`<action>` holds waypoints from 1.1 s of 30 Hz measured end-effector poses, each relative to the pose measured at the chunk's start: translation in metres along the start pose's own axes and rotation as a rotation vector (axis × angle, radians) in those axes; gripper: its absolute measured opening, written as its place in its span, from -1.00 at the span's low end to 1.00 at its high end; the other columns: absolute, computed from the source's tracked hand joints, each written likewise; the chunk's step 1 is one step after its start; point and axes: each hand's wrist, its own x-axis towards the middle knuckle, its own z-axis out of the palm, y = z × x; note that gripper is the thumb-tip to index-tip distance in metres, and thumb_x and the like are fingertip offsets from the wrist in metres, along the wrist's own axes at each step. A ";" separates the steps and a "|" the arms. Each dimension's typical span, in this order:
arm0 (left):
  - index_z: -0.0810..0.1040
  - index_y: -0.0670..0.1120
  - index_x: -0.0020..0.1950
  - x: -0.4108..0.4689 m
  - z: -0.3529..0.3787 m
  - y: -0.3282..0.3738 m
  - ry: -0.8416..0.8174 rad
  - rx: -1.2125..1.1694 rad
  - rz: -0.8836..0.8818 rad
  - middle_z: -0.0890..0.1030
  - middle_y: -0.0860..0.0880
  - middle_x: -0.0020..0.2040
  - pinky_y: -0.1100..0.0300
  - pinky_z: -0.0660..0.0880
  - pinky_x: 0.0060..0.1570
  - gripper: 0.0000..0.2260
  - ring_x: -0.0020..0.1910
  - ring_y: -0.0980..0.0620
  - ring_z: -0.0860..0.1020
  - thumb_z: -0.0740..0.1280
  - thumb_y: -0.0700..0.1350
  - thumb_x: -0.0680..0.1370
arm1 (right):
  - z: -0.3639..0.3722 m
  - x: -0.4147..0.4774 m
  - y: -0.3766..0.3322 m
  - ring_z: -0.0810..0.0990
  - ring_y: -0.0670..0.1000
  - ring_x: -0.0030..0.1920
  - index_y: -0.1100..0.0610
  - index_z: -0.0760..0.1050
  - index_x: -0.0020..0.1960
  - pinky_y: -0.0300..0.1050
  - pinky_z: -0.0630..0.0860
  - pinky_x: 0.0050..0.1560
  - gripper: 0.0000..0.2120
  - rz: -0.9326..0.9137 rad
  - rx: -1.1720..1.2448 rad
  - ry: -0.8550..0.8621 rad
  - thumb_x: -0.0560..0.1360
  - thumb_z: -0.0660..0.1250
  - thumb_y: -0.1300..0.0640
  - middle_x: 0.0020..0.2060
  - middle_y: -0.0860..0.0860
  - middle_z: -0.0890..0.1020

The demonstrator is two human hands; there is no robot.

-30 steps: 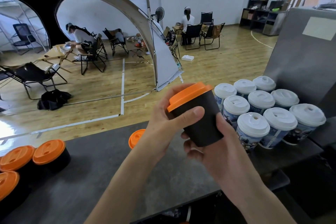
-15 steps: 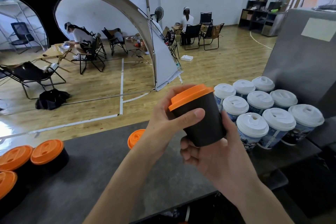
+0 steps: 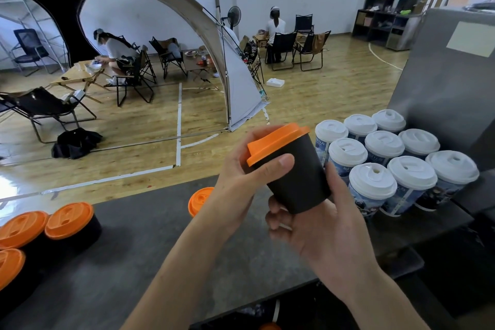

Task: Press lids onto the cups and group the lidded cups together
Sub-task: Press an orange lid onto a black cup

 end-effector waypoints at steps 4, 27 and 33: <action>0.54 0.01 0.36 -0.001 -0.002 -0.014 0.042 -0.027 -0.033 0.66 -0.09 0.17 0.09 0.54 0.16 -0.43 0.18 -0.08 0.63 0.53 0.08 0.37 | -0.003 0.004 0.006 0.45 0.08 -0.46 0.21 0.60 0.10 -0.09 0.47 -0.46 -0.36 -0.109 -0.141 0.191 0.38 0.31 -0.35 -0.42 0.14 0.45; 0.74 -0.10 0.14 -0.022 0.009 -0.122 0.189 -0.730 -0.797 0.70 -0.14 0.17 0.00 0.47 0.18 -0.46 0.11 -0.11 0.65 0.27 0.31 0.55 | -0.076 0.024 0.033 0.61 -0.10 0.00 -0.23 0.38 0.35 -0.13 0.57 -0.08 -0.31 -0.355 -1.727 0.463 0.27 0.35 -0.42 0.00 -0.19 0.54; 0.63 -0.17 0.24 0.025 0.005 -0.139 0.458 -0.226 -0.546 0.74 -0.15 0.05 0.06 0.64 -0.05 -0.51 -0.01 -0.08 0.72 0.55 0.03 0.38 | -0.150 0.026 0.055 0.56 -0.08 0.10 0.00 0.30 0.50 -0.19 0.51 0.11 -0.19 -0.292 -1.612 0.612 0.36 0.55 -0.18 0.16 -0.10 0.55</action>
